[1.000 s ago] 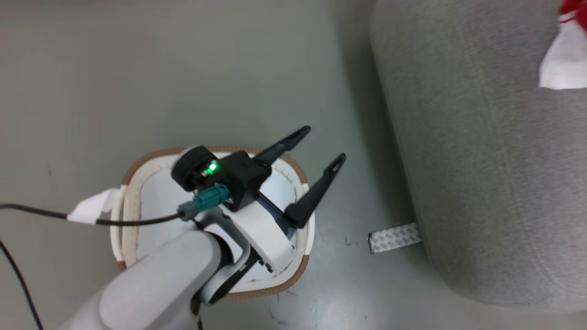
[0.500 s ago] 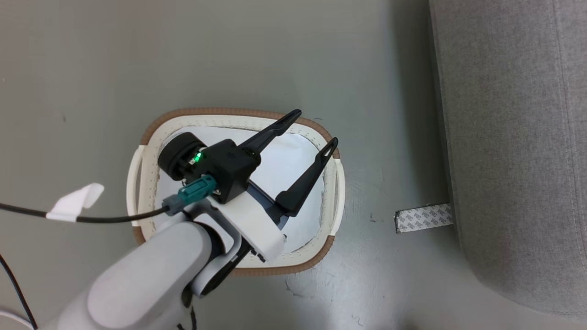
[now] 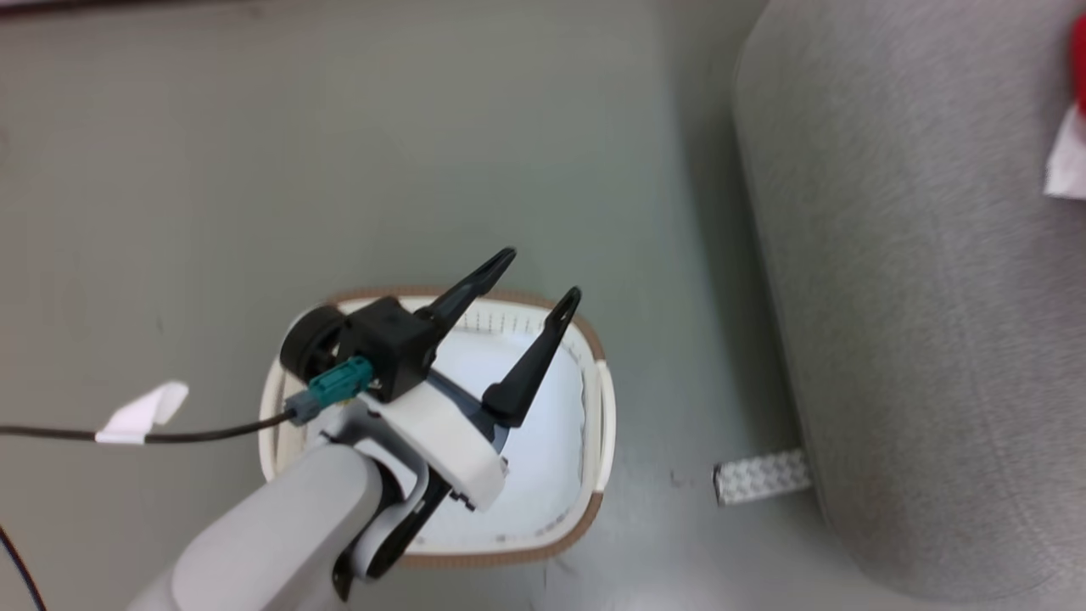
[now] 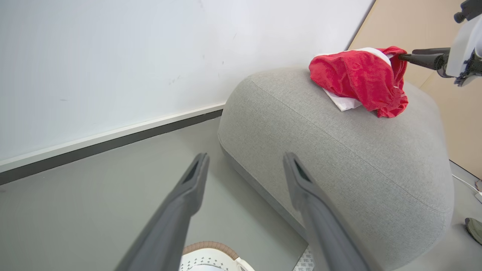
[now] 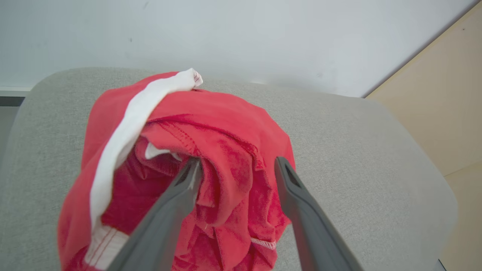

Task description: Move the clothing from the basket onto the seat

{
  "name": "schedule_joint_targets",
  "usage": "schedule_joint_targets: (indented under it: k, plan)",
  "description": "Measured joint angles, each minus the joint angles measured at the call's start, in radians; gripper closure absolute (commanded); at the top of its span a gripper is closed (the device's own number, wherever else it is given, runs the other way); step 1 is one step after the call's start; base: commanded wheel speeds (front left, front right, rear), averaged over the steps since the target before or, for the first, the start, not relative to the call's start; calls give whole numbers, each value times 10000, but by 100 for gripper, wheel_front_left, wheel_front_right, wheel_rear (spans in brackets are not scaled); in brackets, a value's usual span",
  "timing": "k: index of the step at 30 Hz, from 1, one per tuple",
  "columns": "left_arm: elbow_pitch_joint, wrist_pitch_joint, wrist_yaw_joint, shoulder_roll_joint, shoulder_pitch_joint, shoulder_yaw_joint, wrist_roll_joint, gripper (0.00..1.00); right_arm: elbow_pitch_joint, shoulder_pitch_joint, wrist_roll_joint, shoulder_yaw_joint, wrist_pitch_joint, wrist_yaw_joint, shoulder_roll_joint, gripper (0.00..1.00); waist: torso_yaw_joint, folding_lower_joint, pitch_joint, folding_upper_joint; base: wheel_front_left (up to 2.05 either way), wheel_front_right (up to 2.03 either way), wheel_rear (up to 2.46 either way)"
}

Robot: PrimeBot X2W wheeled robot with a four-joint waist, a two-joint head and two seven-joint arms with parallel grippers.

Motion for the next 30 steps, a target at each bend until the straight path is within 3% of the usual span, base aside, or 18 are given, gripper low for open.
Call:
schedule_joint_targets:
  k: [8,14,19,23,27,30]
  plan:
    - [290,-585,366,77,951,416,-585,0,-1983,1008,1072,1342,247,0,-1032,0,-1,-3,-1950,0,0,0,0]
    - [173,-999,863,403,1570,1170,-1103,0,-4383,1901,1793,1296,330,0,-1110,0,327,-4,-3316,1,0,0,0]
    - [-40,-1235,1503,773,2308,2011,-1498,0,-6429,3021,2002,907,265,0,-372,0,794,-5,-4152,1,0,0,0]
    - [-107,-1417,2092,888,2996,2734,-1697,0,-7279,4097,1795,426,-462,-2,483,0,1240,-5,-4551,0,0,0,0]
    - [-94,-1501,2192,825,3717,3208,-1697,0,-7584,5375,1363,384,-1137,-2,1459,0,1575,-4,-4834,1,0,0,0]
    - [-33,-1546,2013,616,4252,3503,-1626,0,-7708,6224,1014,466,-1563,-2,2069,0,1714,-3,-4981,0,0,0,0]
